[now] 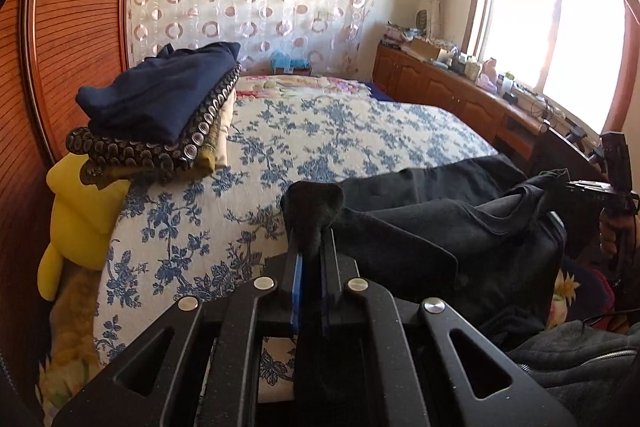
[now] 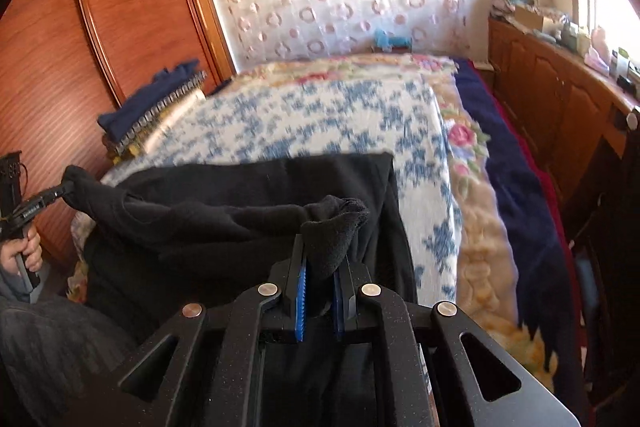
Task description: Fold small clothes
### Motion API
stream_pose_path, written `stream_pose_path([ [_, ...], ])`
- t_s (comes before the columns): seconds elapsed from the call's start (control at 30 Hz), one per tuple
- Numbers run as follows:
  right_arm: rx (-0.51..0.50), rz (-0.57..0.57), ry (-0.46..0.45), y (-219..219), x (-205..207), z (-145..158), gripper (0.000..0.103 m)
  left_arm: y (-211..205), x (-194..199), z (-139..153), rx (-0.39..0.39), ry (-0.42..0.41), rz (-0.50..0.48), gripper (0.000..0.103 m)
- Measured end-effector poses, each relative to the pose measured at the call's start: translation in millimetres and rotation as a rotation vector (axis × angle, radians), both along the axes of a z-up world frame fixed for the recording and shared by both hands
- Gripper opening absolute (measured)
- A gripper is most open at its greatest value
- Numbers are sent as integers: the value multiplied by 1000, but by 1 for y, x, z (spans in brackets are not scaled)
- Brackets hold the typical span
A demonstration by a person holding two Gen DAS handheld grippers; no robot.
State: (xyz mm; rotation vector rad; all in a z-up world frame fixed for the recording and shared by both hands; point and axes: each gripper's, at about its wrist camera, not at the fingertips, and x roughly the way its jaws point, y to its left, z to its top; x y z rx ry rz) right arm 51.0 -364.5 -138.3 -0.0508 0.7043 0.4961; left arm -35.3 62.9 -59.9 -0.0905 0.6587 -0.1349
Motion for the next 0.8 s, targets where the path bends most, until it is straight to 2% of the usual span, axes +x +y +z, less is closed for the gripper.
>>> stream_pose_path([
  [0.07,-33,-2,9,5,3,-2,10,-4,0,-4,27,11,2,18],
  [0.2,-52,-2,9,10,10,8,14,-1,-6,2,16,-12,-14,42],
  [0.27,-61,-6,-4,11,9,15,20,2,-7,9,12,-30,-13,46],
  [0.3,-67,-10,-11,11,9,19,22,4,-8,12,7,-37,-12,54],
  [0.33,-73,-17,-22,11,7,23,29,5,-7,15,2,-42,-13,70],
  [0.37,-76,-19,-35,9,4,25,36,6,-7,17,-4,-48,-17,78],
  [0.4,-77,-26,-51,7,0,29,39,6,-6,18,-7,-49,-23,81],
  [0.5,-57,-37,-88,2,-6,39,45,5,-1,17,10,-37,-6,81],
  [0.57,-56,-49,-111,0,-9,46,54,6,3,15,4,-26,6,81],
  [0.63,-57,-59,-125,1,-9,51,59,6,5,13,2,-20,16,81],
  [0.8,-90,-83,-129,7,-5,43,62,10,8,10,20,-2,46,81],
])
